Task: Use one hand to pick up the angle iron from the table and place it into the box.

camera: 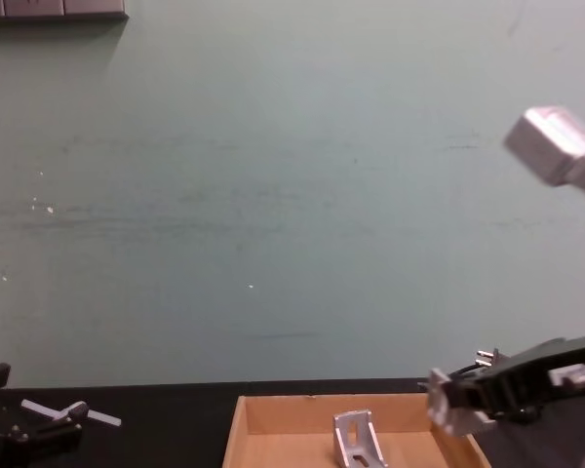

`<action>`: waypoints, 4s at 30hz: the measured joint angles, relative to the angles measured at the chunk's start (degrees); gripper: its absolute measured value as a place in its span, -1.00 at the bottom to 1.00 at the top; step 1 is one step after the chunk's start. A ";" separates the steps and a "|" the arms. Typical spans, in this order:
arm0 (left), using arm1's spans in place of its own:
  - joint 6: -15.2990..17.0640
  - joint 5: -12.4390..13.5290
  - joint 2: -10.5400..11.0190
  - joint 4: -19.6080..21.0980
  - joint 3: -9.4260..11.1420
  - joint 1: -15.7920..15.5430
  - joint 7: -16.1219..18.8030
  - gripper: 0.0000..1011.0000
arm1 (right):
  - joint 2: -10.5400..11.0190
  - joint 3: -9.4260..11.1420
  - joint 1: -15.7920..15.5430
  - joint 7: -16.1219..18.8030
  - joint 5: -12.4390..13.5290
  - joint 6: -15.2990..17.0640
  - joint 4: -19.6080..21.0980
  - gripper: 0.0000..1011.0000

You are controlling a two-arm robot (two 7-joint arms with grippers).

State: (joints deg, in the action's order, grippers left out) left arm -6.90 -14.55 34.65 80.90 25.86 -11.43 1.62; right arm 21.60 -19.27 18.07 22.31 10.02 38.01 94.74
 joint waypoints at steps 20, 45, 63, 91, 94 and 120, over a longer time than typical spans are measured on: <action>0.00 0.00 0.00 0.00 0.00 0.00 0.00 0.99 | -6.55 -4.69 9.56 -1.29 -3.31 -4.05 -16.85 -0.86; 0.00 0.00 0.00 0.00 0.00 0.00 0.00 0.99 | -6.15 -4.50 9.15 -1.28 -3.04 -3.75 -15.89 0.09; 0.00 0.00 0.00 0.00 0.00 0.00 0.00 0.99 | -5.14 -4.07 7.32 -0.97 -2.98 -3.11 -12.82 0.98; 0.00 0.00 0.00 0.00 0.00 0.00 0.00 0.99 | 12.16 -2.18 -4.14 13.34 4.17 -8.92 5.36 0.98; 0.00 0.00 0.00 0.00 0.00 0.00 0.00 0.99 | 13.16 -2.31 -4.89 13.36 4.50 -8.04 6.79 0.98; 0.00 0.00 0.00 0.00 0.00 0.00 0.00 0.99 | 15.88 -2.73 -8.23 6.37 8.58 7.06 13.43 0.98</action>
State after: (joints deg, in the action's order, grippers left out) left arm -6.90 -14.55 34.64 80.90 25.86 -11.43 1.62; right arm 37.48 -22.00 9.83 28.69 18.60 45.07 108.17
